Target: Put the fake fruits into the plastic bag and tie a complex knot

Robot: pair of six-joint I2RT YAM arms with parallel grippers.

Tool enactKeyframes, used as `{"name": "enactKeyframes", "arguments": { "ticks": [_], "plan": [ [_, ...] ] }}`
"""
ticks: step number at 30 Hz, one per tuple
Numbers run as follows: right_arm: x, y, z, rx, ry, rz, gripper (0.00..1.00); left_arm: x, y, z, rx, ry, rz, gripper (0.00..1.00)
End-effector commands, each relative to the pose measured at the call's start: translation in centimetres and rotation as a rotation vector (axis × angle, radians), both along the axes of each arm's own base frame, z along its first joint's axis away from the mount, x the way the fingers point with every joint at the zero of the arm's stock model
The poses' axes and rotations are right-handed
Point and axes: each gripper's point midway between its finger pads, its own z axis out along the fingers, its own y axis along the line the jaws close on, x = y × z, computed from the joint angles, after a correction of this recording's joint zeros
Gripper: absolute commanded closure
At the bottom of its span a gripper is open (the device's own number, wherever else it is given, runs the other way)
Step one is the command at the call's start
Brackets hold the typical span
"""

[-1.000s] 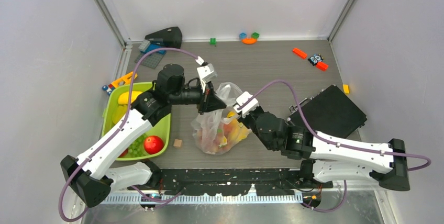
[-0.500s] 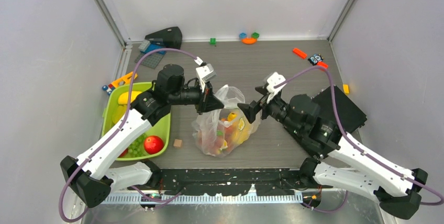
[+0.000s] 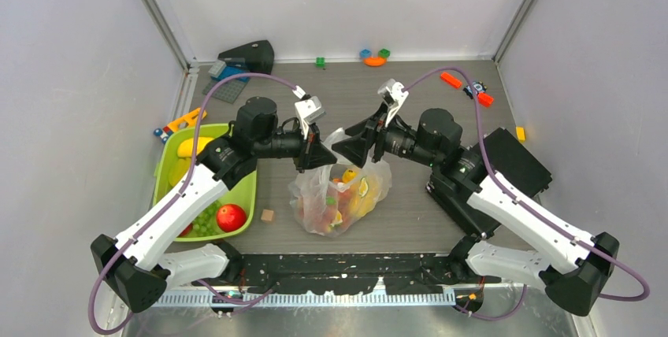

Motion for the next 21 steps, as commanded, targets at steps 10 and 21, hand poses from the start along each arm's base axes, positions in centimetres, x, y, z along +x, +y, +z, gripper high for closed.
{"name": "enactKeyframes", "arguments": {
  "ticks": [10, 21],
  "plan": [
    [-0.3, 1.7, 4.6, 0.163, -0.045, 0.082, 0.55, -0.4, 0.0, 0.7, -0.024, -0.017, -0.021, 1.0],
    [0.6, 0.4, 5.1, 0.145, -0.085, -0.006, 0.95, -0.1, -0.1, 0.3, -0.008, 0.007, -0.015, 0.79]
  ]
}}
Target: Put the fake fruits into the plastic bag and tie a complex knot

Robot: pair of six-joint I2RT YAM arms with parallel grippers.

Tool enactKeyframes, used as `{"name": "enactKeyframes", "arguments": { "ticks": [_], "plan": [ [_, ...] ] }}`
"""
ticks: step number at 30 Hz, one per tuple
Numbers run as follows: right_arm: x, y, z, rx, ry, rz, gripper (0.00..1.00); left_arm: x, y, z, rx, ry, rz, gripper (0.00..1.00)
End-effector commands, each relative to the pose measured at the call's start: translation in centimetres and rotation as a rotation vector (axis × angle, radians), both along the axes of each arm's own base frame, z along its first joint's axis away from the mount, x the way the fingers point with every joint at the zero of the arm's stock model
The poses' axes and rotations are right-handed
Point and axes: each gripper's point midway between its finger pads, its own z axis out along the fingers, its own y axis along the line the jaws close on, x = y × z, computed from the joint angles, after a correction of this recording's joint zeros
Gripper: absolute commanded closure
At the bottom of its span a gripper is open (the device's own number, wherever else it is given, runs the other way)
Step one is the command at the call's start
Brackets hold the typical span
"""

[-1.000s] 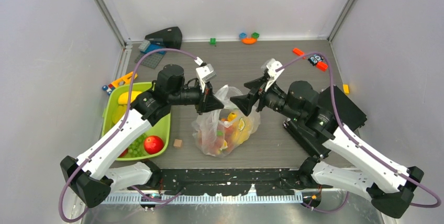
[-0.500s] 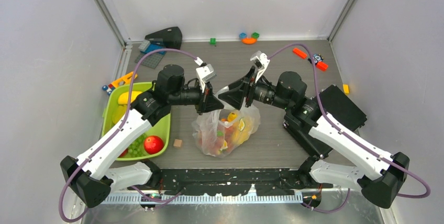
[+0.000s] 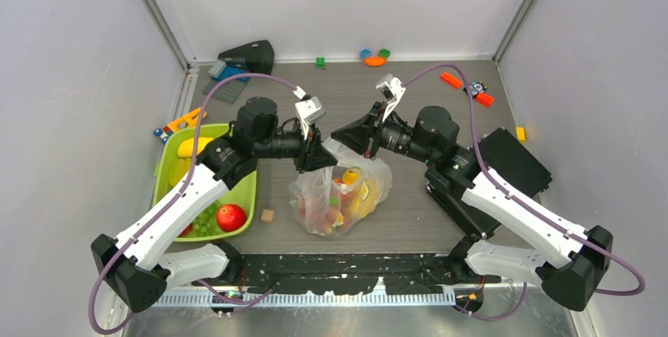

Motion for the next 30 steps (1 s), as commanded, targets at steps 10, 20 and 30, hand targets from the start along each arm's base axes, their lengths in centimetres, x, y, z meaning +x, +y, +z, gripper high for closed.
{"name": "enactKeyframes", "arguments": {
  "ticks": [10, 20, 30],
  "plan": [
    [-0.8, -2.8, 4.7, 0.067, -0.148, -0.081, 0.95, 0.2, -0.1, 0.1, 0.005, 0.01, 0.001, 0.92],
    [-5.7, -0.8, -1.5, -0.086, -0.18, 0.053, 0.95, 0.9, 0.1, -0.2, 0.018, 0.011, 0.039, 1.0],
    [-5.6, -0.2, -10.6, -0.294, -0.154, 0.013, 0.95, 1.1, 0.3, -0.2, 0.027, 0.004, 0.056, 1.0]
  ]
}}
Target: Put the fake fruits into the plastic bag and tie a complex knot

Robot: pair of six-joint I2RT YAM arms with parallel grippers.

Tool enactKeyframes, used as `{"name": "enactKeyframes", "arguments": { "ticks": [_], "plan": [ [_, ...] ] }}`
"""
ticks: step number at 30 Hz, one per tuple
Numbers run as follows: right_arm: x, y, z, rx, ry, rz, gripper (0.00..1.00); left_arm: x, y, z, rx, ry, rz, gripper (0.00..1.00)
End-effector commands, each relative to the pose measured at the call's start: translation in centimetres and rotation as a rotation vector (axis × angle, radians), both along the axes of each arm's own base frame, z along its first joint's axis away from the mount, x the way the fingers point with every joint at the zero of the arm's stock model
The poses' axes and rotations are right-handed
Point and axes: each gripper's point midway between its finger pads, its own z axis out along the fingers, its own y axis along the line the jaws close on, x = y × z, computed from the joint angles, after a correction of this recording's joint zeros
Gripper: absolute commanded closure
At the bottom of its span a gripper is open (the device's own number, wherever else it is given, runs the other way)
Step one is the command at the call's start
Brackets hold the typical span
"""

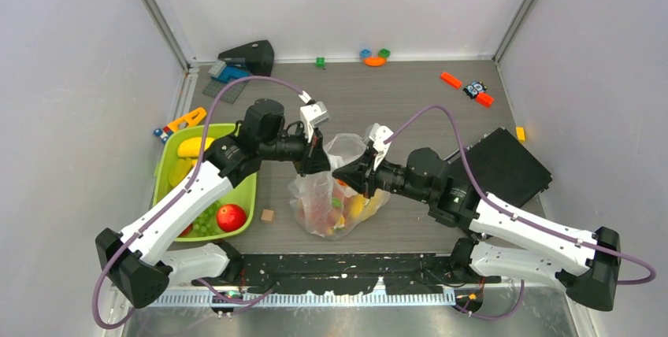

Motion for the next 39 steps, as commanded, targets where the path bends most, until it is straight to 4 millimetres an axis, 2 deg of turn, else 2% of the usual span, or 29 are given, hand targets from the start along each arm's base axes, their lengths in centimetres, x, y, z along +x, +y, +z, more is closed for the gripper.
{"name": "enactKeyframes", "arguments": {
  "ticks": [1, 3, 9, 21, 35, 39],
  "plan": [
    [0.5, -0.6, -5.1, -0.12, -0.007, -0.043, 0.95, 1.3, 0.1, 1.8, -0.031, -0.069, 0.049, 1.0],
    [0.8, -0.9, -6.1, -0.133, -0.025, -0.069, 0.95, 1.2, 0.1, 1.8, -0.031, -0.066, 0.046, 1.0],
    [1.1, -1.4, -6.0, -0.105, -0.078, -0.1, 0.95, 0.4, 0.0, 1.8, -0.043, -0.03, 0.019, 0.99],
    [1.0, -1.5, -5.4, -0.075, -0.116, -0.105, 0.95, -2.4, -0.8, 1.5, -0.089, 0.066, -0.121, 0.79],
    [1.2, -1.4, -5.6, -0.083, -0.123, -0.112, 0.95, -2.9, -1.5, 1.7, -0.122, 0.123, -0.166, 0.57],
    [1.1, -1.3, -5.7, -0.089, -0.128, -0.106, 0.95, -2.4, -1.6, 1.8, -0.124, 0.128, -0.137, 0.56]
  ]
}}
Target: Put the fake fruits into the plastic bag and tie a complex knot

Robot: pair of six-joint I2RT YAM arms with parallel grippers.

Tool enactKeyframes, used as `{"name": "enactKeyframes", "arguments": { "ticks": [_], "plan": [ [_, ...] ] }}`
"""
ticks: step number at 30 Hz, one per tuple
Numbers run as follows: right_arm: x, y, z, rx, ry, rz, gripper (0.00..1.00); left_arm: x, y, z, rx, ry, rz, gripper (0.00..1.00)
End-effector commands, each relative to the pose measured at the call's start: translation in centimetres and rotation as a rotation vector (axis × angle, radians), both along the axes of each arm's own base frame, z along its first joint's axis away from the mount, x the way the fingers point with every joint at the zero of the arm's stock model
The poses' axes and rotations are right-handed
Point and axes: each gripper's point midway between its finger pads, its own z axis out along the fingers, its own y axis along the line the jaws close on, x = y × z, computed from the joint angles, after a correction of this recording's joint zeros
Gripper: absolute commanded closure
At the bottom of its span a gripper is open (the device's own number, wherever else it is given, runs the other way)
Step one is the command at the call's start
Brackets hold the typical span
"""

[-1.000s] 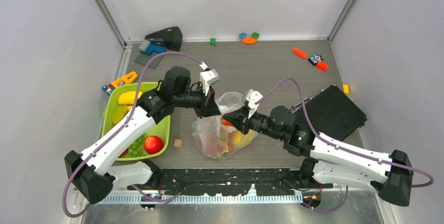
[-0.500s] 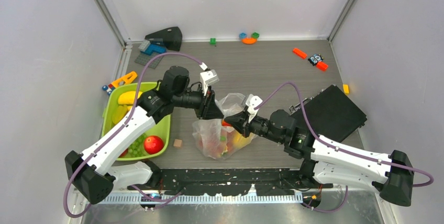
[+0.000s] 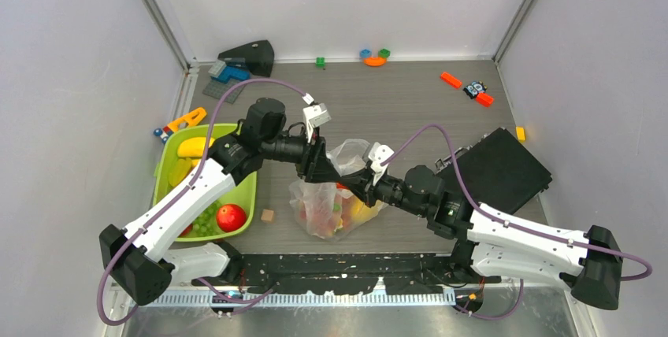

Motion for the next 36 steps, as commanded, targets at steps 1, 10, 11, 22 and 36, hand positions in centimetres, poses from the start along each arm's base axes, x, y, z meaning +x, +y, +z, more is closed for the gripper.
{"name": "enactKeyframes", "arguments": {
  "ticks": [1, 10, 11, 22, 36],
  "plan": [
    [0.1, 0.0, -0.6, -0.02, -0.014, -0.006, 0.95, 0.5, -0.7, 1.6, -0.055, -0.019, 0.0, 0.56],
    [-0.1, 0.4, -1.0, -0.063, -0.04, -0.008, 0.95, 1.5, -0.4, 0.9, -0.003, -0.009, 0.068, 0.59],
    [-0.1, 0.5, -1.1, -0.071, -0.044, -0.009, 0.95, 1.6, -0.3, 0.8, 0.0, -0.011, 0.074, 0.6],
    [-0.2, 0.7, -1.4, -0.108, -0.063, -0.022, 0.95, 1.4, 0.0, -0.1, 0.04, -0.009, 0.076, 0.78],
    [-0.5, -0.1, 0.6, -0.049, -0.042, -0.045, 0.65, 1.2, 0.3, 1.3, -0.038, -0.159, 0.11, 1.0]
  ]
}}
